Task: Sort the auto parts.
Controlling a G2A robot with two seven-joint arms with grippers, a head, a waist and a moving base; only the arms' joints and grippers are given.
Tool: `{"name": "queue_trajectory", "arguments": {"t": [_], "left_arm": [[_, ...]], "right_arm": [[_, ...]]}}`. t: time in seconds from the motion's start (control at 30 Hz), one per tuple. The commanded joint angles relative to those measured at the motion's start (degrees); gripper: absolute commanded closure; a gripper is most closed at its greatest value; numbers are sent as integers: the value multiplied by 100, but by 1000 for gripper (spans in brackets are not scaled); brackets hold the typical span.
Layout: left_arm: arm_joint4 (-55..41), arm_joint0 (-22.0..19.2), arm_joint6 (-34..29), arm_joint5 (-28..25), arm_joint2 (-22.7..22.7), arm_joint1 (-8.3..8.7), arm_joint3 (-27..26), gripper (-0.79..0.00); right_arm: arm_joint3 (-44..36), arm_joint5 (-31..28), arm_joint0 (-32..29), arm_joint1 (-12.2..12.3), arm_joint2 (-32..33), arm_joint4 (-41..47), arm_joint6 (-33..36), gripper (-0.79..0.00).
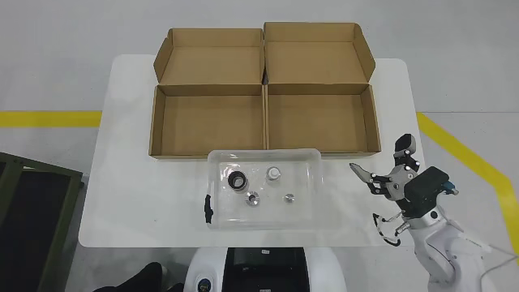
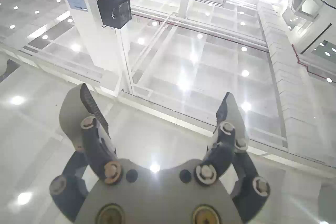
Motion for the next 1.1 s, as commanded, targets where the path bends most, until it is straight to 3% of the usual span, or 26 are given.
{"name": "queue_trajectory", "arguments": {"t": [0.0,0.47,0.77,1.07], "left_arm": [[0,0,0,0,0,0,0,-784],[0,0,0,0,0,0,0,-785],[0,0,0,0,0,0,0,-785],[0,0,0,0,0,0,0,-785]], "right_arm": [[0,0,0,0,0,0,0,-784],[22,-45,8,-1,-71,69,55,-785],[163,-815,496,43,-735,413,679,-785],[401,-1500,1364,45,-1817,894,1498,-785]]}}
